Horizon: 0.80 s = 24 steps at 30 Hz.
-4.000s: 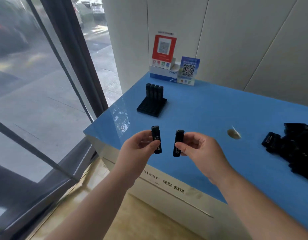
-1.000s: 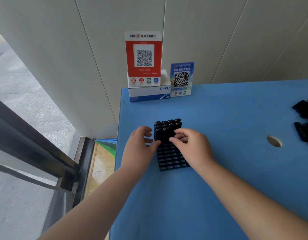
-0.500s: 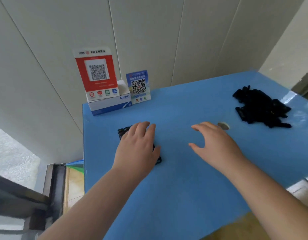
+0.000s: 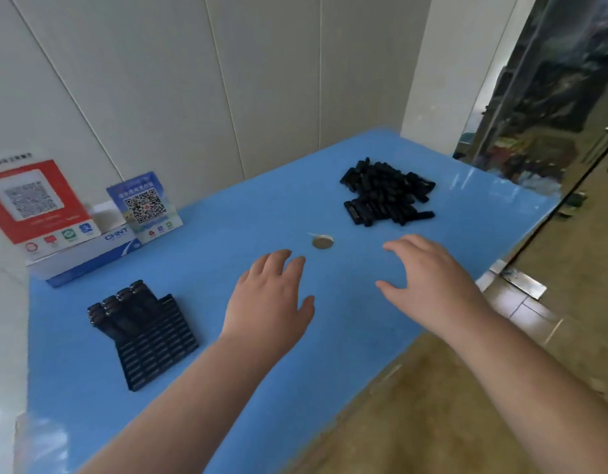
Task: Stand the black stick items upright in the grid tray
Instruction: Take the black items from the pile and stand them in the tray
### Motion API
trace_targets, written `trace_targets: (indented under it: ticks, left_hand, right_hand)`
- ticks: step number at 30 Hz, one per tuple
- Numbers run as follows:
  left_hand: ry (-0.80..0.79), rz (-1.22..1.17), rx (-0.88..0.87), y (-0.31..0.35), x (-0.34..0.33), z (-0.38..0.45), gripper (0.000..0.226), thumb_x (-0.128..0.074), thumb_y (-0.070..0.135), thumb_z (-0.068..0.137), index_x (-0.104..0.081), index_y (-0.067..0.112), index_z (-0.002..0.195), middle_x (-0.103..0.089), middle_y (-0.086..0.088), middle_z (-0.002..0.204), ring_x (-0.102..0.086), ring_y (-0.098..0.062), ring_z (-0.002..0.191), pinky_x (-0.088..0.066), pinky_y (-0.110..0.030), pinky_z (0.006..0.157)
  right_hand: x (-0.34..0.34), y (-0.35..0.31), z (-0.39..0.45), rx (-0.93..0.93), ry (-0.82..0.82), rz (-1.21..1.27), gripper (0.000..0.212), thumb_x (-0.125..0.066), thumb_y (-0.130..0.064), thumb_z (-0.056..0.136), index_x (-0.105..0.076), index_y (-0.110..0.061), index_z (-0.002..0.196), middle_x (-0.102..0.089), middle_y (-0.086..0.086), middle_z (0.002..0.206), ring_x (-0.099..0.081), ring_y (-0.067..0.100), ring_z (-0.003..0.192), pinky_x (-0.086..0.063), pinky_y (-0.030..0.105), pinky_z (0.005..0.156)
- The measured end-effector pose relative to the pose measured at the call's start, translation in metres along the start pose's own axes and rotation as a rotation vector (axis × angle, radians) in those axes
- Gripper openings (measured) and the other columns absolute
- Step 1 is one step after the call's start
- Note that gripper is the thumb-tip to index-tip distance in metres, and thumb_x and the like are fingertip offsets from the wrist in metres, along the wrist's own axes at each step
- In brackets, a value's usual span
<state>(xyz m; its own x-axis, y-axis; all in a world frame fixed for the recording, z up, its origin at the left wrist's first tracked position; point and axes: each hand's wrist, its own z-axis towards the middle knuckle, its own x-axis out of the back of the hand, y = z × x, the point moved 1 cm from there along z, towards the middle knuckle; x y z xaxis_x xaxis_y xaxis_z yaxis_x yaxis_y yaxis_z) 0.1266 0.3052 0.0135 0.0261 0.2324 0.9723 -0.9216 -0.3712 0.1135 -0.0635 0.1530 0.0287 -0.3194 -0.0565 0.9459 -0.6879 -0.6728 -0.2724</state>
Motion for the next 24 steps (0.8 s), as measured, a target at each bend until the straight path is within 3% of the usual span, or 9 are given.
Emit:
trace_targets:
  ticks: [13, 24]
  left_hand:
    - [-0.078, -0.155, 0.019, 0.190, -0.052, 0.051, 0.061, -0.049, 0.054, 0.094, -0.038, 0.026, 0.147, -0.037, 0.006, 0.151, -0.033, -0.018, 0.139, -0.036, -0.032, 0.109]
    - [-0.098, -0.218, -0.021, 0.250, -0.077, 0.132, 0.057, -0.052, 0.048, 0.097, -0.040, 0.025, 0.148, -0.039, 0.008, 0.149, -0.035, -0.015, 0.138, -0.032, -0.029, 0.110]
  right_hand:
    - [0.046, 0.179, -0.024, -0.011, -0.047, -0.024, 0.053, -0.069, -0.043, 0.088, -0.054, -0.026, 0.135, -0.053, -0.009, 0.128, -0.051, 0.019, 0.119, -0.045, 0.033, 0.097]
    - [0.050, 0.250, 0.029, -0.007, -0.031, 0.016, 0.050, -0.067, -0.042, 0.090, -0.054, -0.026, 0.136, -0.054, -0.010, 0.130, -0.051, 0.018, 0.120, -0.046, 0.031, 0.093]
